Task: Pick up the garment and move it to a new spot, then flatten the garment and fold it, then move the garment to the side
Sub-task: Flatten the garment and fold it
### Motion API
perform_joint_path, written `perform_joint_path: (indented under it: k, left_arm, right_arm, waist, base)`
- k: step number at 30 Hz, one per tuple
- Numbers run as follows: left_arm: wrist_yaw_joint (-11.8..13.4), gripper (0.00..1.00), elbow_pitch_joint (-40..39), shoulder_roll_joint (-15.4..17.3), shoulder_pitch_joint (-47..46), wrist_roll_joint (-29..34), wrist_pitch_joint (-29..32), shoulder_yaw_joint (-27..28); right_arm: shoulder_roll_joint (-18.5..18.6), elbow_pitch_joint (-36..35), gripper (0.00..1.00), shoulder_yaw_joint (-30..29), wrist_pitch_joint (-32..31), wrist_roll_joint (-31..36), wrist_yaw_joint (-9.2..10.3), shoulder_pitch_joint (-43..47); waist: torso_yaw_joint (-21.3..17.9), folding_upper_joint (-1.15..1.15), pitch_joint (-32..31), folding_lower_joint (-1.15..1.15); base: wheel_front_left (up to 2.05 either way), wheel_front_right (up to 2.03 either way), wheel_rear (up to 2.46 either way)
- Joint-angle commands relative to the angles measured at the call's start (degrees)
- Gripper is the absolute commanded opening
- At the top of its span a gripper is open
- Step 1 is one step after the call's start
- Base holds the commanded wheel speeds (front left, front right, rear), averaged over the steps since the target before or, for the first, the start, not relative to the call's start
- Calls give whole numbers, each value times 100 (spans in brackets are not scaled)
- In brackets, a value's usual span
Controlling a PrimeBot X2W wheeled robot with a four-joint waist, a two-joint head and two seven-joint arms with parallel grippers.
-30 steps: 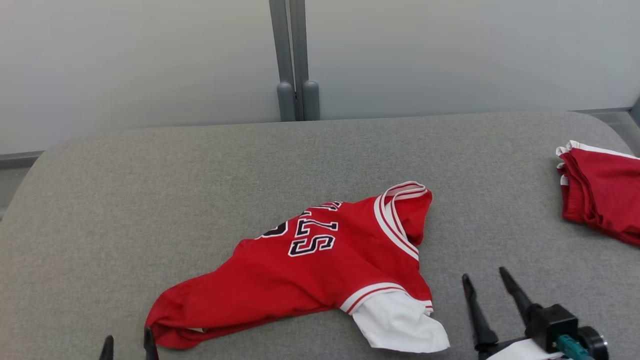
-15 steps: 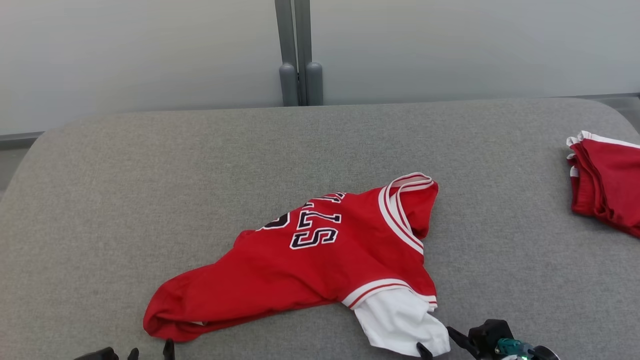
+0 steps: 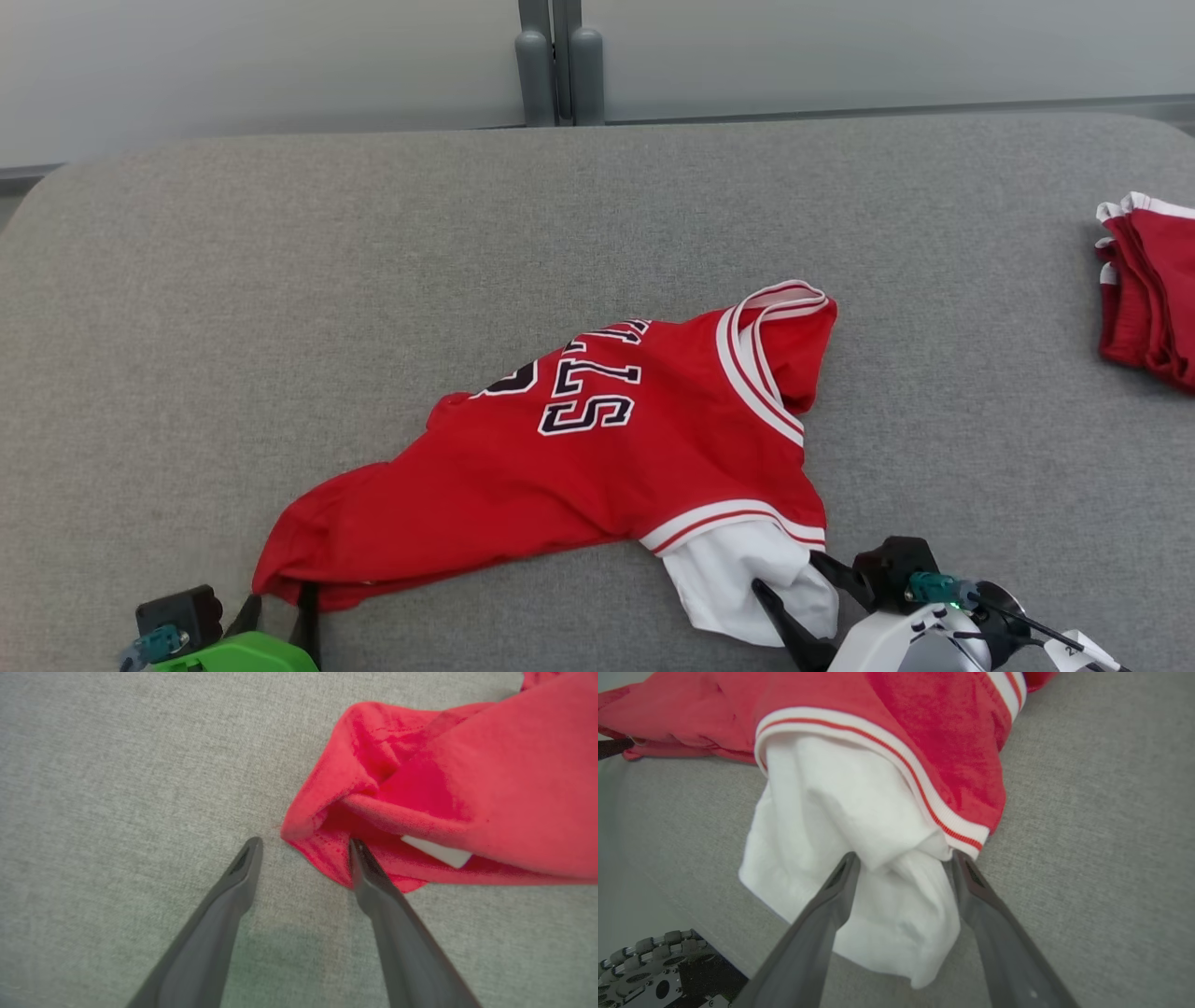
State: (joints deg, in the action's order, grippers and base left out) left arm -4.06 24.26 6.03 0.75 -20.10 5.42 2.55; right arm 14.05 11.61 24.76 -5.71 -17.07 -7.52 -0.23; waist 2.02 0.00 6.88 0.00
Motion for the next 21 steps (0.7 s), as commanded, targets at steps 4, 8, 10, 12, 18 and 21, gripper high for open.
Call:
perform_joint_path:
  k: [4,8,10,12,18,21]
  left_arm:
    - [-121,0,217,60,-268,-80,-146,-59]
    - [-249,0,315,132,-306,-249,-61,-193]
    - [-289,0,245,148,-230,-440,14,-212]
    - [-323,0,-177,166,-11,-879,239,-172]
    - [-346,0,-2401,382,782,-2132,1179,-428]
    - [-348,0,-3772,540,1207,-2924,1664,-495]
  right_arm:
    - [-87,179,30,63,84,-194,7,-207]
    - [-167,302,0,161,192,-612,5,-226]
    - [-206,241,0,114,286,-1003,5,-170]
    - [-202,-113,0,-119,408,-1766,5,-14]
    - [272,-1785,0,-813,329,-3320,4,397]
    - [497,-2678,0,-1432,248,-3991,3,565]
  waist:
    - [43,0,140,0]
    - [77,0,43,0]
    - [65,0,-41,0]
    - [16,0,-204,0]
    - [-88,0,-406,0]
    - [-139,0,-428,0]
  base:
    - [0,0,0]
    - [0,0,0]
    - [0,0,0]
    - [0,0,0]
    - [0,0,0]
    - [0,0,0]
